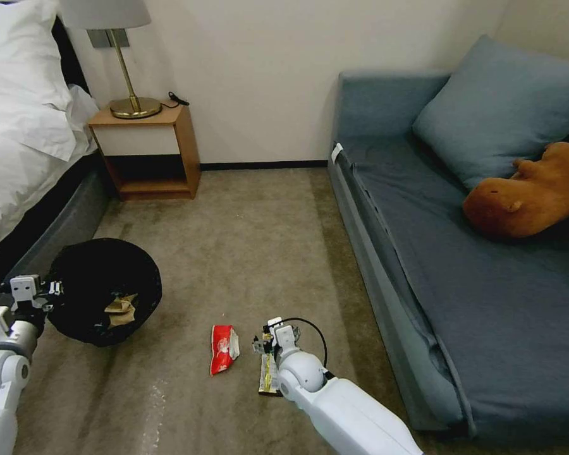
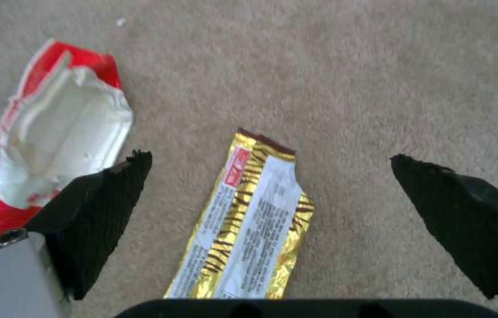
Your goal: Pick up the trash bin, then pick up the garbage on the floor and place it into the trash bin.
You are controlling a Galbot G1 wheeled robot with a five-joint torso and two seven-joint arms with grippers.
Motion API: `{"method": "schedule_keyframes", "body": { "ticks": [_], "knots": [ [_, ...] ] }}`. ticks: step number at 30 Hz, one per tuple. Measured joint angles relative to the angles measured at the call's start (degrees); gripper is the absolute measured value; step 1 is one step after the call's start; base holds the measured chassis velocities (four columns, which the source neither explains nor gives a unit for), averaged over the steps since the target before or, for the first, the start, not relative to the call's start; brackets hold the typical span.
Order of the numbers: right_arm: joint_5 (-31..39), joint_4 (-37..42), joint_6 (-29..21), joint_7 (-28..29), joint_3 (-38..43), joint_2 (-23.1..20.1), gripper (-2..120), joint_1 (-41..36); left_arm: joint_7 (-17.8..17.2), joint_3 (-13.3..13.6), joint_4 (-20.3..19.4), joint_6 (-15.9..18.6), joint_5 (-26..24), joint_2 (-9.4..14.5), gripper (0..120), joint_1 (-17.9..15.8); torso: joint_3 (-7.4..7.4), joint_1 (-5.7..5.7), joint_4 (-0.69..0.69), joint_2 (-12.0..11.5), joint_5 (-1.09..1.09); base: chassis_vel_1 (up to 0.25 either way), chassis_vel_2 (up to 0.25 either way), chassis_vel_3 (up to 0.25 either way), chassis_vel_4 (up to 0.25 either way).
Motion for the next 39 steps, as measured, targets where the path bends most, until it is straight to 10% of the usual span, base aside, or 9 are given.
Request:
{"method": "schedule_keyframes", "body": {
  "ticks": [39],
  "knots": [
    [-15.5, -9.7, 6.1, -6.1, 2.3, 4.4, 100, -4.2, 1.3, 0.0, -0.7, -1.3, 0.8, -1.0, 4, 1.7, 0.00, 0.00, 0.01, 0.0, -0.02, -0.004, 0.007, 0.005, -0.006]
  ]
}}
